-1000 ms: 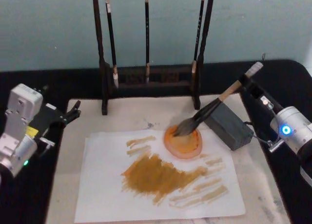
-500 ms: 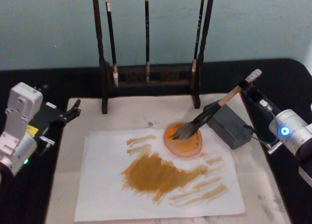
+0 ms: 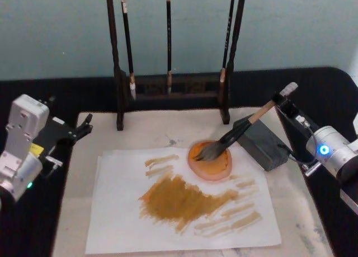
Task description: Pick up the brush from the inkstone, write on the paper, then place the brush back to its original position.
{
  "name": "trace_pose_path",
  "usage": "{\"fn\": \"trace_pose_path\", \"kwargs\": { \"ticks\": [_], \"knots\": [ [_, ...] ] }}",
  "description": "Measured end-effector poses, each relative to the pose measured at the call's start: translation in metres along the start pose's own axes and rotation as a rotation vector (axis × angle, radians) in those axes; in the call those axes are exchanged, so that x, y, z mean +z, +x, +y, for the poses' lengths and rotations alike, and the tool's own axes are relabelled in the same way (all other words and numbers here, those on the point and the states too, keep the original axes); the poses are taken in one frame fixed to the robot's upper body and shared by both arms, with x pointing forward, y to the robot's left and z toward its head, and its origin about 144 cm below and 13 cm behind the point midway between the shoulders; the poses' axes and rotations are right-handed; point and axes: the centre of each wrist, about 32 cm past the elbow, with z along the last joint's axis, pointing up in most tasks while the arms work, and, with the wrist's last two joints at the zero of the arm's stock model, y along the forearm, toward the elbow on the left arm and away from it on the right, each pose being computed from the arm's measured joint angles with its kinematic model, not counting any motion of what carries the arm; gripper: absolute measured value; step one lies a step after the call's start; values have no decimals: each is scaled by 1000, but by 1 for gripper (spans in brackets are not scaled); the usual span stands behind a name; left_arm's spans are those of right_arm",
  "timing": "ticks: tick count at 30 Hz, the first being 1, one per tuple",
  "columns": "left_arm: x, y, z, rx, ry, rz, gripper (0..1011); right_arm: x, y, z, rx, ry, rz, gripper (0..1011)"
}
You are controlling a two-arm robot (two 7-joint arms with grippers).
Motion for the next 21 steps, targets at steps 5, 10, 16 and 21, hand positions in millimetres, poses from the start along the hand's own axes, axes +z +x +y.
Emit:
{"fn": "trace_pose_path", "kwargs": {
  "ticks": [5,10,16,21],
  "knots": [
    [0,0,0,0,0,0,1010,0,1,2,-4,-8,19,171],
    [0,0,0,0,0,0,1010,0,3,3,-8,-15,36,171],
    [0,0,0,0,0,0,1010,0,6,5,-18,-20,49,171],
    [0,0,0,0,0,0,1010,0,7,6,-28,-18,52,171]
  ]
}}
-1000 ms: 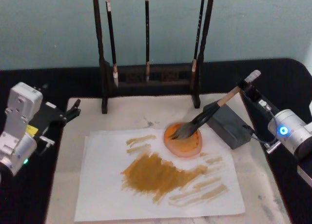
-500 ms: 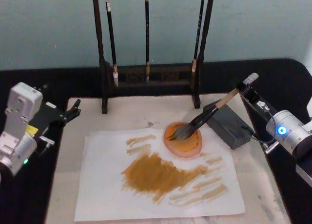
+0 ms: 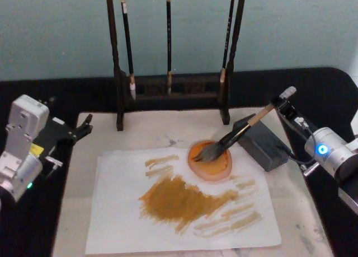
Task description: Pick up the brush from the inkstone, write on the paper, then place the brush back to its original position.
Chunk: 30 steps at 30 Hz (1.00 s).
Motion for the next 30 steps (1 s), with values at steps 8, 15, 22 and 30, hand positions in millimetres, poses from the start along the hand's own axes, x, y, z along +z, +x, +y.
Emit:
{"fn": "trace_pose_path", "kwargs": {
  "ticks": [8,15,22,30],
  "knots": [
    [0,0,0,0,0,0,1010,-1,2,1,-12,2,2,171],
    [0,0,0,0,0,0,1010,-1,2,2,-18,5,-5,171],
    [0,0,0,0,0,0,1010,-1,2,2,-17,6,-3,171],
    [0,0,0,0,0,0,1009,-1,2,2,-17,6,-3,264]
  ]
}}
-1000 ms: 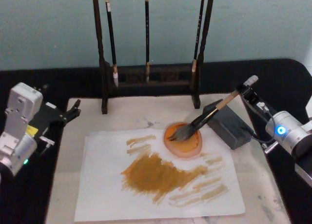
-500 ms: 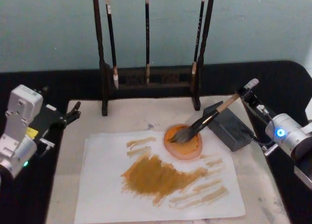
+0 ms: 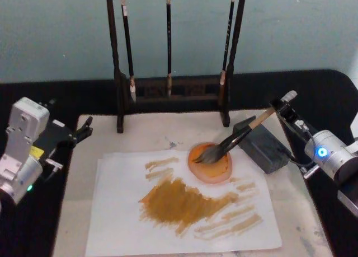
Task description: Pick up the brush from the inkstone, write on the paper, then place the brush back to its original position.
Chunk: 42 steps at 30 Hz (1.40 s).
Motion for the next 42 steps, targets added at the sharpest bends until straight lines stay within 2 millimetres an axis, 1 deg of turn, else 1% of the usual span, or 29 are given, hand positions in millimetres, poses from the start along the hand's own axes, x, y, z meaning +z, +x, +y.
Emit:
{"fn": "trace_pose_path", "kwargs": {
  "ticks": [2,3,5,7,9,10,12,13,14,15,17,18,19,21,22,23,25,42],
  "knots": [
    [0,0,0,0,0,0,1010,0,0,0,0,0,0,302],
    [0,0,0,0,0,0,1010,0,0,0,0,0,0,360],
    [0,0,0,0,0,0,1010,0,0,0,0,0,1,399],
    [0,0,0,0,0,0,1010,0,0,0,1,-1,1,477],
    [0,0,0,0,0,0,1010,0,0,0,1,-1,1,510],
    [0,0,0,0,0,0,1010,0,0,0,1,-1,1,571],
    [0,0,0,0,0,0,1009,0,0,0,1,-1,1,639],
    [0,0,0,0,0,0,1010,0,0,0,1,-1,1,639],
    [0,0,0,0,0,0,1010,0,0,0,2,-1,1,677],
    [0,0,0,0,0,0,1010,0,0,0,2,0,1,737],
    [0,0,0,0,0,0,1010,0,0,0,2,0,1,767],
    [0,0,0,0,0,0,1009,0,0,0,2,0,1,795],
    [0,0,0,0,0,0,1010,0,0,0,2,0,1,848],
    [0,0,0,0,0,0,1010,0,0,0,2,0,1,885],
    [0,0,0,0,0,0,1010,0,0,0,2,0,1,932],
    [0,0,0,0,0,0,1010,0,0,0,2,0,1,942],
    [0,0,0,0,0,0,1010,0,0,0,2,0,1,993],
    [0,0,0,0,0,0,1009,-1,2,-1,-7,0,9,1000]
  ]
}}
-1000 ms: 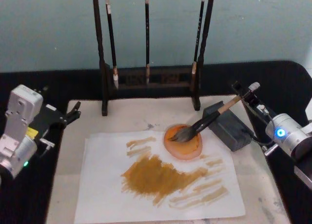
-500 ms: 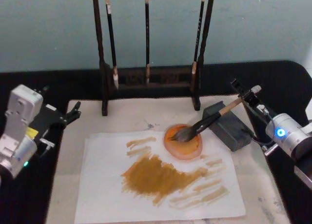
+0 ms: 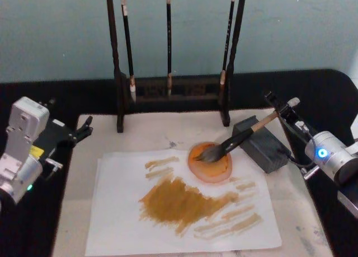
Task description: Pick up the brush from the inkstone, write on the paper, then place the brush back to its original position.
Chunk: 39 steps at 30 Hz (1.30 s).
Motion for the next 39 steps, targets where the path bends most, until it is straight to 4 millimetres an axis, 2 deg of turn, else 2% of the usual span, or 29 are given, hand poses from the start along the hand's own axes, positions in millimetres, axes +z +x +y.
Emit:
{"fn": "trace_pose_path", "kwargs": {
  "ticks": [15,23,28,35,39],
  "knots": [
    [0,0,0,0,0,0,1010,-1,5,-11,-30,5,22,1000],
    [0,0,0,0,0,0,1010,-1,6,-28,-32,3,42,1000],
    [0,0,0,0,0,0,1010,-3,4,-46,-38,17,37,1000],
    [0,0,0,0,0,0,1010,-6,-3,-64,-53,52,-58,1000],
    [0,0,0,0,0,0,1010,-10,-11,-68,-55,75,-195,1000]
  ]
}}
